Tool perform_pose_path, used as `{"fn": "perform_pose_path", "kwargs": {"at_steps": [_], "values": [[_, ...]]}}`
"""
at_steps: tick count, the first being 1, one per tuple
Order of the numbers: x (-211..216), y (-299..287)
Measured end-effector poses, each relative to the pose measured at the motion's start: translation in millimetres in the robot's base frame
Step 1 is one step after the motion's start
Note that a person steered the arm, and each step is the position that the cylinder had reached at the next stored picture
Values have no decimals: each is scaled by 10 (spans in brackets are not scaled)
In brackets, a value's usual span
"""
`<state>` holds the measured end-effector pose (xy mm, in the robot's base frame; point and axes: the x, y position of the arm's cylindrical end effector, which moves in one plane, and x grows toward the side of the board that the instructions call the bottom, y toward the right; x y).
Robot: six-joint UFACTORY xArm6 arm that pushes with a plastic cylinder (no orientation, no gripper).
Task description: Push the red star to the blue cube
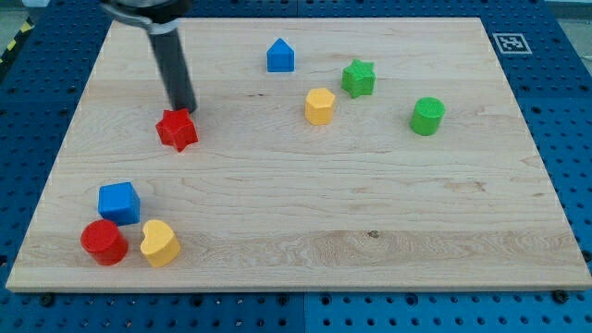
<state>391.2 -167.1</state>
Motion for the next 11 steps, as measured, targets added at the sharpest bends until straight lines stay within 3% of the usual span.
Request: {"fn": "perform_pose_path", "kwargs": {"at_steps": [1,5,8,11], "values": [[284,-93],[769,282],[747,843],[1161,501]]}}
